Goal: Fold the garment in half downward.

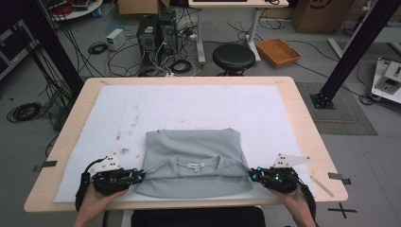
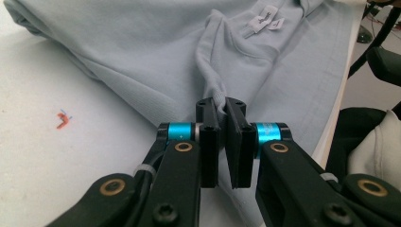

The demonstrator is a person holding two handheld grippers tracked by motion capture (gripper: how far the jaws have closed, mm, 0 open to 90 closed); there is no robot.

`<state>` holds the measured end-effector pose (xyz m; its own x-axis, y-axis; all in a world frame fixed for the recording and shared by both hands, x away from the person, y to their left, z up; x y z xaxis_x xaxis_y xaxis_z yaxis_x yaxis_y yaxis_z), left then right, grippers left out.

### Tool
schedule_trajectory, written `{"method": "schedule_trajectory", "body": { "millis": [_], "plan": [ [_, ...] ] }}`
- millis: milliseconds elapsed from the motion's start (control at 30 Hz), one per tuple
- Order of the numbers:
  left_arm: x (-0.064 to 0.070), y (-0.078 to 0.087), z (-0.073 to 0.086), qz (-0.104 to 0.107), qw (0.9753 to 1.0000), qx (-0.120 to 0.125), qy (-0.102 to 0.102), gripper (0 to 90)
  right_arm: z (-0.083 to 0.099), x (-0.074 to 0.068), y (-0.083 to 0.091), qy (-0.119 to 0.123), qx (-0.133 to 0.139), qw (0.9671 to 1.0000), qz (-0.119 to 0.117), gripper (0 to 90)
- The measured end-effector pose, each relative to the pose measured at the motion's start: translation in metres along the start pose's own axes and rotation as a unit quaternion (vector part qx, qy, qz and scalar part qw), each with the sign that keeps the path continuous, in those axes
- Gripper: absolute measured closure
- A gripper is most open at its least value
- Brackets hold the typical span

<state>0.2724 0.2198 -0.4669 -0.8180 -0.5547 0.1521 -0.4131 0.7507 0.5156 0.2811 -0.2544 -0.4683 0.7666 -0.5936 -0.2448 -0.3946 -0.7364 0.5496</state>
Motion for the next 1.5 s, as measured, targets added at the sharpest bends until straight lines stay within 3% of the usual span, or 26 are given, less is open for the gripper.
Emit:
{"method": "schedule_trajectory", "body": {
  "millis": [167, 233, 267, 300, 367, 467, 533, 567, 700, 733, 767, 800, 833, 900, 1000, 1033, 1133, 1267, 1500],
  "plan": [
    [-0.004, -0.005, 0.007, 0.004, 0.9998, -0.009, 0.017, 83.7, 0.006, 0.005, -0.006, -0.017, -0.017, 0.9997, -0.005, 83.2],
    [-0.003, -0.005, 0.006, 0.005, 0.9999, -0.011, 0.010, 82.8, 0.005, 0.005, -0.006, -0.014, -0.017, 0.9997, -0.006, 80.1],
    [-0.002, -0.004, 0.004, 0.001, 0.9999, -0.015, 0.005, 72.5, 0.004, 0.004, -0.005, -0.020, -0.018, 0.9996, -0.005, 71.2],
    [-0.002, -0.004, 0.004, 0.001, 0.9999, -0.015, 0.005, 67.5, 0.002, 0.004, -0.004, -0.020, -0.018, 0.9996, -0.006, 67.8],
    [-0.005, 0.000, -0.004, -0.007, 0.9999, -0.007, 0.013, 61.8, -0.002, 0.004, -0.001, -0.024, -0.008, 0.9997, -0.005, 58.9],
    [-0.008, 0.001, -0.014, -0.014, 0.9998, 0.001, 0.017, 57.7, -0.008, 0.004, 0.002, -0.025, -0.001, 0.9997, -0.005, 55.6],
    [-0.007, -0.003, -0.024, -0.014, 0.9999, -0.003, 0.005, 56.5, -0.021, 0.001, 0.000, -0.017, 0.003, 0.9998, -0.004, 53.4],
    [-0.004, -0.010, -0.035, -0.011, 0.9998, -0.009, -0.010, 56.5, -0.026, -0.001, -0.003, -0.013, 0.003, 0.9999, -0.007, 52.9],
    [0.000, -0.027, -0.048, -0.002, 0.9995, -0.023, -0.022, 56.5, -0.039, -0.008, -0.017, 0.005, -0.008, 0.9999, -0.011, 52.8],
    [0.000, -0.033, -0.051, -0.001, 0.9993, -0.031, -0.023, 56.5, -0.045, -0.009, -0.029, 0.012, -0.020, 0.9997, -0.006, 53.4],
    [0.000, -0.040, -0.052, -0.001, 0.9990, -0.039, -0.023, 56.5, -0.045, -0.009, -0.029, 0.012, -0.020, 0.9997, -0.006, 53.4],
    [-0.002, -0.052, -0.052, 0.002, 0.9983, -0.054, -0.020, 56.6, -0.046, -0.007, -0.041, 0.010, -0.033, 0.9994, -0.004, 54.8],
    [-0.002, -0.052, -0.052, 0.002, 0.9983, -0.054, -0.020, 56.6, -0.046, -0.007, -0.041, 0.010, -0.033, 0.9994, -0.004, 54.8],
    [-0.004, -0.062, -0.051, 0.005, 0.9970, -0.075, -0.017, 58.2, -0.046, -0.007, -0.051, 0.010, -0.042, 0.9989, -0.015, 62.9],
    [0.000, -0.065, -0.050, 0.015, 0.9960, -0.084, -0.026, 71.8, -0.043, -0.011, -0.057, 0.020, -0.049, 0.9984, -0.023, 75.2],
    [0.004, -0.063, -0.051, 0.019, 0.9960, -0.079, -0.038, 79.6, -0.042, -0.013, -0.056, 0.023, -0.048, 0.9981, -0.029, 81.0],
    [0.008, -0.059, -0.050, 0.029, 0.9967, -0.064, -0.039, 85.0, -0.040, -0.016, -0.051, 0.023, -0.040, 0.9982, -0.038, 84.7],
    [0.018, -0.048, -0.044, 0.049, 0.9971, -0.044, -0.039, 85.9, -0.034, -0.023, -0.042, 0.028, -0.028, 0.9981, -0.048, 85.4],
    [0.037, -0.036, -0.032, 0.070, 0.9950, -0.041, -0.058, 85.9, -0.019, -0.036, -0.029, 0.039, -0.023, 0.9968, -0.065, 86.0]
  ]
}}
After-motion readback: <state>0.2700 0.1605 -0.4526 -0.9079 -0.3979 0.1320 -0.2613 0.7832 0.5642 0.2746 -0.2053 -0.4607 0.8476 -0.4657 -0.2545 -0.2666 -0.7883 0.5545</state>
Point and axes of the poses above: each handheld gripper's, and its own axes: y roughly backward along the jaws, z roughly out of its underside, x roughly to its right, the point moved 4 cm from there along -y, roughly forward along the jaws, and after that the axes turned 3 degrees about -y, right-handed, at the moved point
